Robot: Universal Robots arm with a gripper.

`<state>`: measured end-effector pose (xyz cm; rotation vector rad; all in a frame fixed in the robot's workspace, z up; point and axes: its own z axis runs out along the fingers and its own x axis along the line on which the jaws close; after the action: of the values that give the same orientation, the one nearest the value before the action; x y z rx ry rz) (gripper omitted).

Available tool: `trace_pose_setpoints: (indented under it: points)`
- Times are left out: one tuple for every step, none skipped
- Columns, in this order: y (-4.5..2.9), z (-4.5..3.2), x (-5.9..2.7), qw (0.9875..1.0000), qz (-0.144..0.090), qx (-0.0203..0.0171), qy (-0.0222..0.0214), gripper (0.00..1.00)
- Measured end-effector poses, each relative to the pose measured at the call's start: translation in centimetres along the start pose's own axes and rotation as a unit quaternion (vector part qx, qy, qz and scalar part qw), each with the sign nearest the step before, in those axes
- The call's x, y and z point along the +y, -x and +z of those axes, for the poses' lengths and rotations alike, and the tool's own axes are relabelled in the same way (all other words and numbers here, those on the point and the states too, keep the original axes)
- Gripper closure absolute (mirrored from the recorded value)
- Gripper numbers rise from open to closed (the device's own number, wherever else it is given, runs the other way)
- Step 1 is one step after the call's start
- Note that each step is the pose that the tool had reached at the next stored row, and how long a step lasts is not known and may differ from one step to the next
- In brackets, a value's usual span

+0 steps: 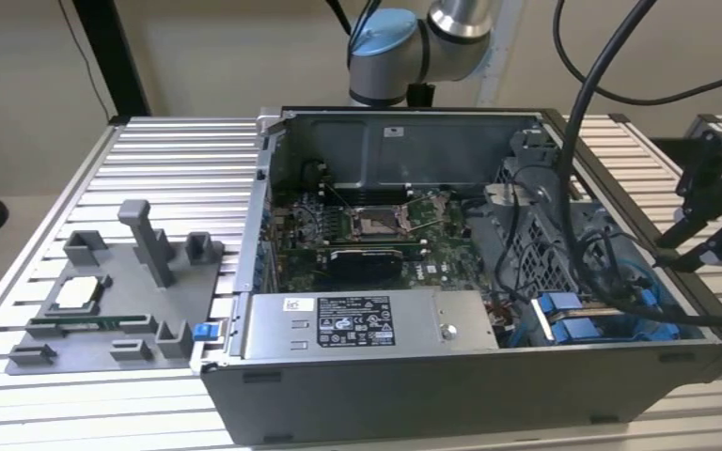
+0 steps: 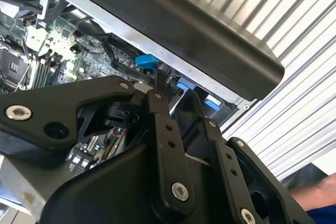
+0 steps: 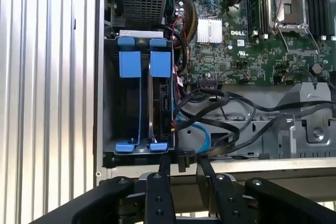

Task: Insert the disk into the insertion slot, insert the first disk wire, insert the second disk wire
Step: 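Insert the second disk wire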

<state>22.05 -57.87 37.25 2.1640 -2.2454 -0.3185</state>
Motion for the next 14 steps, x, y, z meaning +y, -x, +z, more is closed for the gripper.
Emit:
trace_pose_setpoints:
  points:
    - [-0.01,0.05,0.0,1.0,0.001,-0.0019,0.0,0.0]
    - [-0.02,0.09,0.01,1.0,0.001,-0.0039,0.0,0.0]
    - [-0.04,0.13,0.01,1.0,0.002,-0.0058,-0.0001,0.0]
    - [-0.08,0.16,0.02,1.0,0.002,-0.0082,-0.0001,0.0]
    - [-0.15,0.18,0.02,0.9999,0.003,-0.011,-0.0001,0.0]
    - [-0.25,0.2,0.01,0.9999,0.003,-0.0134,0.0,0.0]
    - [-0.4,0.2,0.01,0.9999,0.003,-0.0158,0.0,0.0]
    - [-0.56,0.19,0.0,0.9998,0.003,-0.0177,0.0001,0.0]
    - [-0.73,0.18,-0.01,0.9998,0.003,-0.0193,0.0002,0.0]
    - [-0.87,0.18,-0.02,0.9998,0.003,-0.0208,0.0002,0.0]
    - [-0.97,0.19,-0.03,0.9998,0.003,-0.0218,0.0002,0.0]
    - [-1.03,0.22,-0.04,0.9997,0.003,-0.0228,0.0002,0.0]
    - [-1.06,0.28,-0.03,0.9997,0.004,-0.0242,0.0002,0.0]
    - [-1.07,0.33,-0.02,0.9997,0.005,-0.0258,0.0001,0.0]
